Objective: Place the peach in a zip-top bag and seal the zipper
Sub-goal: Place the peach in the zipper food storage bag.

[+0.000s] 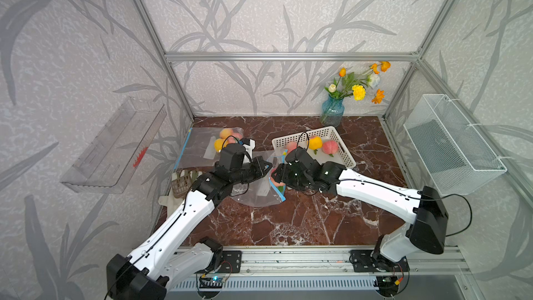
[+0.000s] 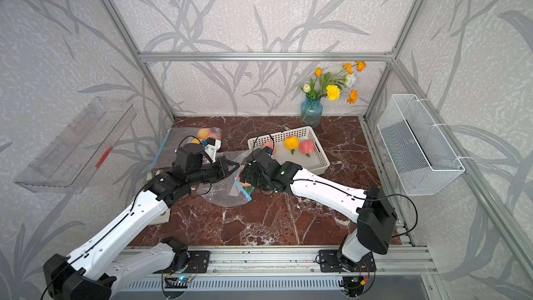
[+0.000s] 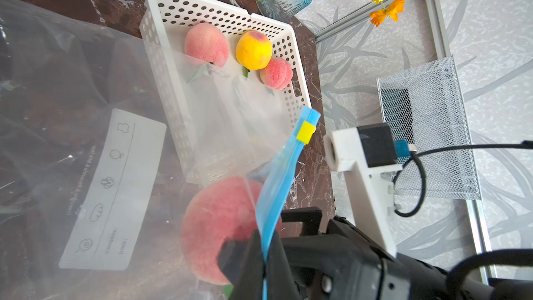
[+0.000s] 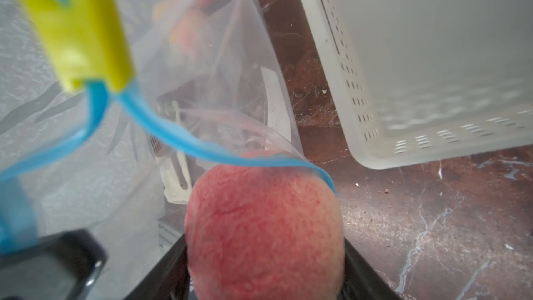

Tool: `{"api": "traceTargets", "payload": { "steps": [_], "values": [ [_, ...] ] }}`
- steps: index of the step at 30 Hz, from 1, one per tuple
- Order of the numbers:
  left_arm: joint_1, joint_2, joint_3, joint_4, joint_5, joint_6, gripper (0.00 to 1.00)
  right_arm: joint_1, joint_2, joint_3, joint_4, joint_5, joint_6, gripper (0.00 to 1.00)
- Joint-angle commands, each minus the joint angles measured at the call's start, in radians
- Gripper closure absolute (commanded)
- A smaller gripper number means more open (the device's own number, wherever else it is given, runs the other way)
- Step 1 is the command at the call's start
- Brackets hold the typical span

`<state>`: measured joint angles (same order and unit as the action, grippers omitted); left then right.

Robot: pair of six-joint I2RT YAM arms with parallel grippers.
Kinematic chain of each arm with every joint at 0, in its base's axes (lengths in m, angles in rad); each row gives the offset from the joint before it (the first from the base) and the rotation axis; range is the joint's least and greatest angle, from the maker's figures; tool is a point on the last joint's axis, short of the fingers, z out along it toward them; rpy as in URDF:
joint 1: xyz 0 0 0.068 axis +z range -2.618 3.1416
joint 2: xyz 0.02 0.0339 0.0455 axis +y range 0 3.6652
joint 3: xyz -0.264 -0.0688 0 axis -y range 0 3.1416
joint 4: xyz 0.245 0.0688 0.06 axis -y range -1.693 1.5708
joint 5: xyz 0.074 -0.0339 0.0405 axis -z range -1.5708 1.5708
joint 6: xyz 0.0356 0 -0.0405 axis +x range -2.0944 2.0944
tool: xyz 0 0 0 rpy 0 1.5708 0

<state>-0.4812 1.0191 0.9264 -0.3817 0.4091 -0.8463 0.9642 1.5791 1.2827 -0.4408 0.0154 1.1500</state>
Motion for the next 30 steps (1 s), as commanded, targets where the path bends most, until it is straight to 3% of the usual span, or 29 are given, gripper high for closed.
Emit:
{"api": "traceTargets", "payload": {
  "steps": [1, 4, 11, 18, 30],
  "values": [
    [0.003, -0.041, 0.032, 0.000, -0.026, -0.003, 1.00, 0.005, 0.011, 0.010, -0.039, 0.060, -0.106, 0.40],
    [0.003, -0.051, 0.037, -0.013, -0.039, 0.003, 1.00, 0.005, 0.010, 0.015, -0.021, 0.044, -0.218, 0.35],
    [0.004, -0.040, 0.028, -0.015, -0.038, 0.006, 1.00, 0.004, 0.006, 0.053, 0.056, -0.156, -0.426, 0.27],
    [0.004, -0.043, 0.022, -0.018, -0.044, 0.010, 1.00, -0.001, -0.013, 0.048, 0.074, -0.204, -0.432, 0.10],
    [0.003, -0.037, 0.023, -0.040, -0.072, 0.019, 1.00, -0.013, -0.113, -0.003, 0.089, -0.157, -0.443, 0.06]
  ]
}}
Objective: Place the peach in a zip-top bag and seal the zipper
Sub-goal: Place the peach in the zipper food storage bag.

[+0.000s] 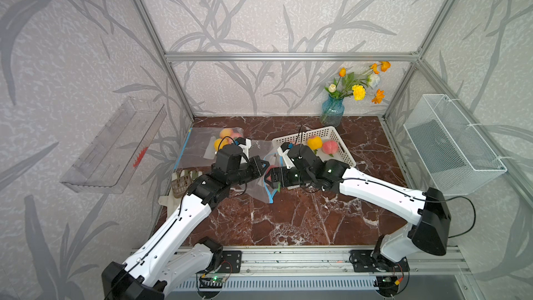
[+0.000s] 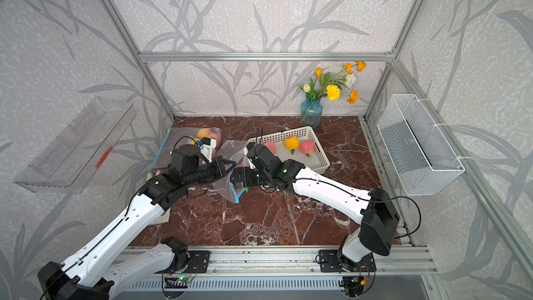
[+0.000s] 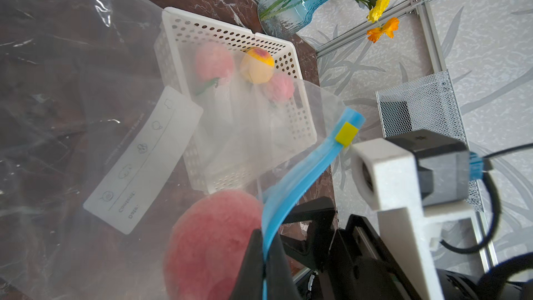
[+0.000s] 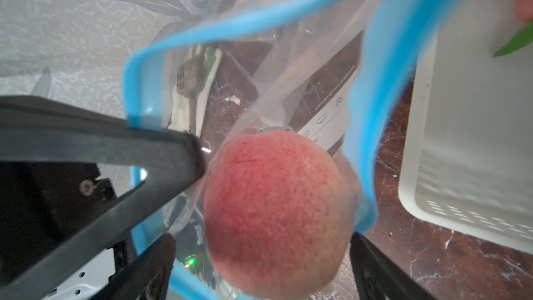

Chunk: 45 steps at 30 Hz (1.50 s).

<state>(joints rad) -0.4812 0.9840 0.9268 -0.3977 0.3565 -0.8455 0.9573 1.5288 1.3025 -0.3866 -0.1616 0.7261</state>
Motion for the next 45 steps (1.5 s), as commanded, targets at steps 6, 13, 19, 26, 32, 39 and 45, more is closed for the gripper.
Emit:
{"api": "traceTargets", "payload": {
  "steps": [6, 13, 19, 26, 32, 39, 45],
  "values": [
    [0.004, 0.004, 0.027, -0.030, -0.026, 0.020, 1.00, -0.009, -0.138, -0.102, 0.053, 0.099, -0.014, 0.06],
    [0.004, 0.005, 0.035, -0.030, -0.027, 0.018, 1.00, -0.008, -0.104, -0.136, 0.038, 0.147, -0.001, 0.11],
    [0.005, 0.004, 0.037, -0.014, 0.005, 0.008, 1.00, -0.008, -0.005, -0.083, 0.060, 0.162, -0.004, 0.12],
    [0.008, 0.005, 0.039, 0.005, 0.040, 0.007, 1.00, -0.008, 0.114, 0.018, 0.037, 0.224, 0.010, 0.12],
    [0.015, -0.010, 0.043, -0.032, 0.001, 0.025, 1.00, -0.010, 0.044, -0.015, 0.061, 0.209, -0.013, 0.11],
    [0.017, -0.021, 0.050, -0.046, -0.016, 0.034, 1.00, -0.009, 0.002, -0.071, 0.024, 0.260, 0.001, 0.27],
    [0.019, -0.031, 0.061, -0.064, -0.016, 0.040, 1.00, -0.010, 0.045, -0.058, 0.101, 0.135, -0.023, 0.39]
  ]
}}
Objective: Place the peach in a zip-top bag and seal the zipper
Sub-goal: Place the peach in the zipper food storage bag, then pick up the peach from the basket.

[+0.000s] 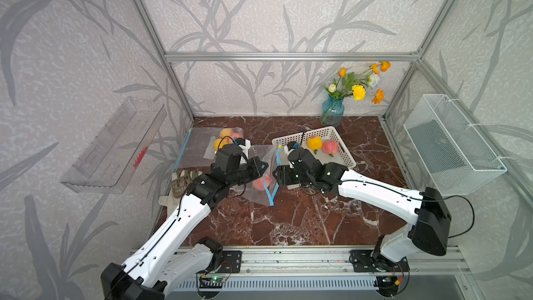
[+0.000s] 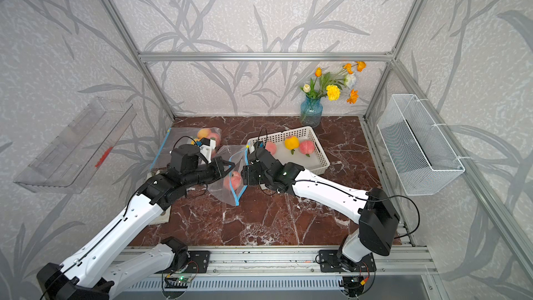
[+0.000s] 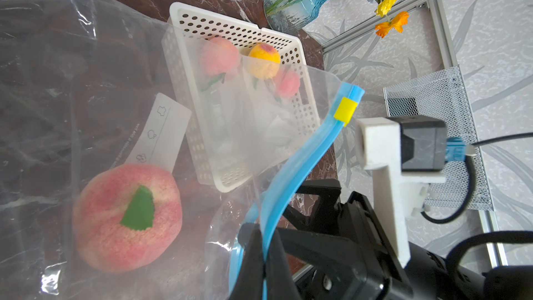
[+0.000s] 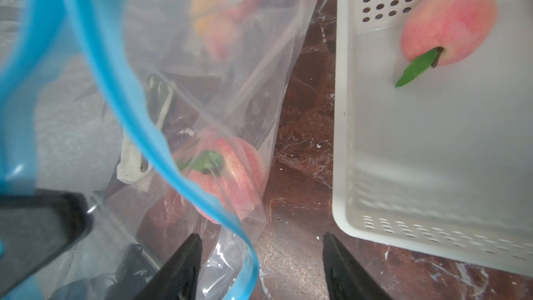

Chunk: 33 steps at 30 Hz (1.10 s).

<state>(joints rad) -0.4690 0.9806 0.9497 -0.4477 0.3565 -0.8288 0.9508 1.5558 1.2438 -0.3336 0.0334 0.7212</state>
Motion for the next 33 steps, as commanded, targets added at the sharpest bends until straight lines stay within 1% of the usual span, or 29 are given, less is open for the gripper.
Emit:
{"api": "traceTargets", "payload": {
  "steps": [1, 4, 8, 12, 15, 18, 19, 21, 23, 26, 29, 33],
  "values": [
    [0.006, -0.029, 0.039, -0.016, -0.017, 0.025, 1.00, -0.003, 0.025, 0.000, 0.056, -0.072, -0.013, 0.41],
    [0.007, -0.037, 0.038, -0.026, -0.026, 0.026, 1.00, -0.003, 0.033, -0.006, 0.086, -0.104, -0.011, 0.51],
    [0.009, -0.051, 0.050, -0.068, -0.052, 0.043, 1.00, -0.004, 0.001, -0.041, 0.176, -0.187, -0.023, 0.68],
    [0.009, -0.086, 0.087, -0.163, -0.127, 0.082, 1.00, -0.003, -0.051, -0.032, 0.167, -0.216, -0.028, 0.88],
    [0.009, -0.111, 0.146, -0.278, -0.205, 0.120, 1.00, -0.001, -0.059, 0.027, 0.127, -0.304, -0.048, 0.98],
    [0.010, -0.130, 0.243, -0.432, -0.311, 0.173, 1.00, 0.000, -0.057, 0.124, 0.022, -0.332, -0.075, 0.99],
    [0.011, -0.134, 0.276, -0.480, -0.350, 0.183, 1.00, 0.000, -0.059, 0.150, -0.016, -0.320, -0.076, 0.99],
    [0.010, -0.141, 0.351, -0.578, -0.428, 0.210, 1.00, 0.000, -0.062, 0.203, -0.087, -0.274, -0.130, 0.99],
    [0.010, -0.147, 0.409, -0.644, -0.478, 0.224, 1.00, -0.001, -0.064, 0.232, -0.117, -0.246, -0.147, 0.99],
    [0.012, -0.141, 0.480, -0.705, -0.497, 0.240, 1.00, -0.003, -0.032, 0.285, -0.153, -0.257, -0.160, 0.99],
    [0.010, -0.122, 0.532, -0.735, -0.479, 0.247, 1.00, -0.003, 0.021, 0.323, -0.165, -0.303, -0.158, 0.98],
    [0.011, -0.116, 0.543, -0.727, -0.431, 0.249, 1.00, -0.008, 0.084, 0.336, -0.166, -0.354, -0.161, 0.97]
  ]
}}
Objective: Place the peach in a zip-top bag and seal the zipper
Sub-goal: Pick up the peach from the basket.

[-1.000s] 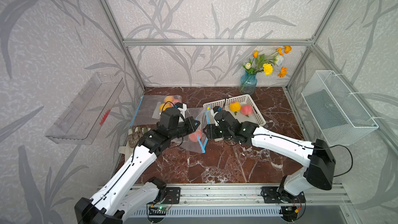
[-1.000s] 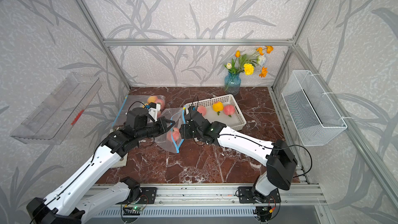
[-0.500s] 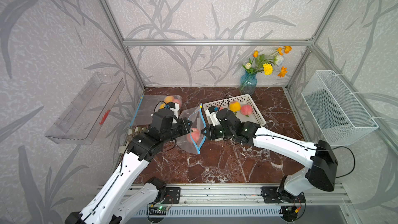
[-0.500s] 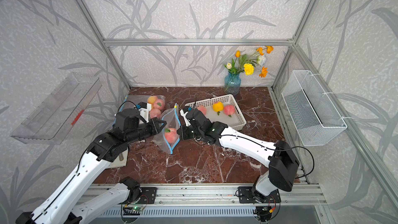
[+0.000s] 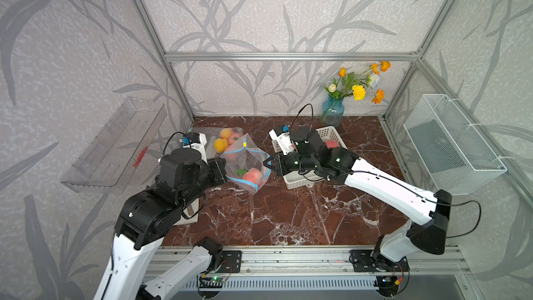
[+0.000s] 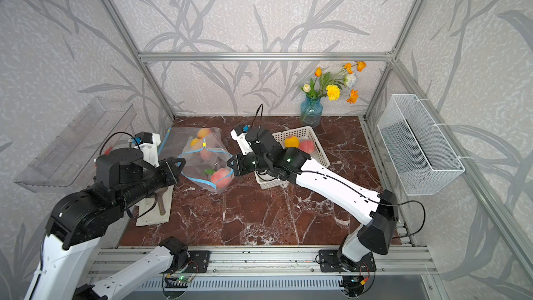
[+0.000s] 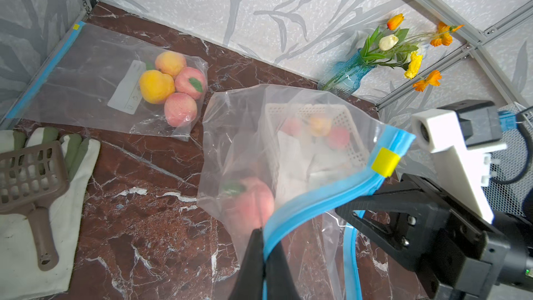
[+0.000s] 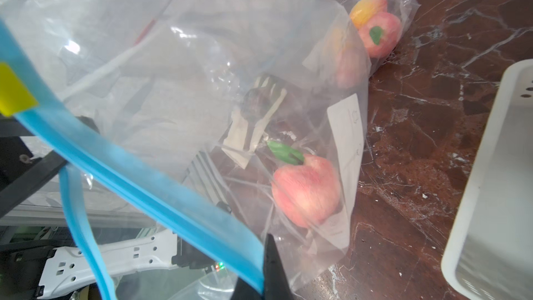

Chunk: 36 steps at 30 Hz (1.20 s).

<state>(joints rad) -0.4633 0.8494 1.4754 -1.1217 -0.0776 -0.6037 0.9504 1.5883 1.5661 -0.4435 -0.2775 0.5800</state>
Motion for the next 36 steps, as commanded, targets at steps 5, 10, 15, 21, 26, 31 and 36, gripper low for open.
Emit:
{"api": "traceTargets", "payload": {
  "steps": [5, 10, 15, 21, 26, 31, 36],
  "values": [
    [0.005, 0.032, -0.071, 0.032, 0.093, 0.011, 1.00, -0.041, 0.112, -0.016, -0.058, -0.046, -0.032, 0.91],
    [0.005, 0.079, -0.191, 0.153, 0.143, -0.003, 1.00, -0.050, 0.143, 0.028, -0.092, -0.142, -0.125, 0.60],
    [0.005, 0.148, -0.254, 0.217, 0.128, 0.007, 1.00, -0.050, 0.023, -0.014, -0.067, -0.014, -0.155, 0.24],
    [0.006, 0.175, -0.346, 0.360, 0.192, -0.035, 1.00, -0.138, -0.057, -0.147, -0.032, 0.192, -0.109, 0.11],
    [0.005, 0.185, -0.405, 0.452, 0.251, -0.075, 1.00, -0.274, -0.002, -0.211, 0.010, 0.281, -0.049, 0.01],
    [0.005, 0.183, -0.435, 0.491, 0.275, -0.094, 1.00, -0.351, 0.181, -0.116, -0.017, 0.330, -0.044, 0.01],
    [0.005, 0.180, -0.456, 0.501, 0.279, -0.100, 1.00, -0.363, 0.371, 0.020, -0.041, 0.367, -0.061, 0.01]
  ]
}}
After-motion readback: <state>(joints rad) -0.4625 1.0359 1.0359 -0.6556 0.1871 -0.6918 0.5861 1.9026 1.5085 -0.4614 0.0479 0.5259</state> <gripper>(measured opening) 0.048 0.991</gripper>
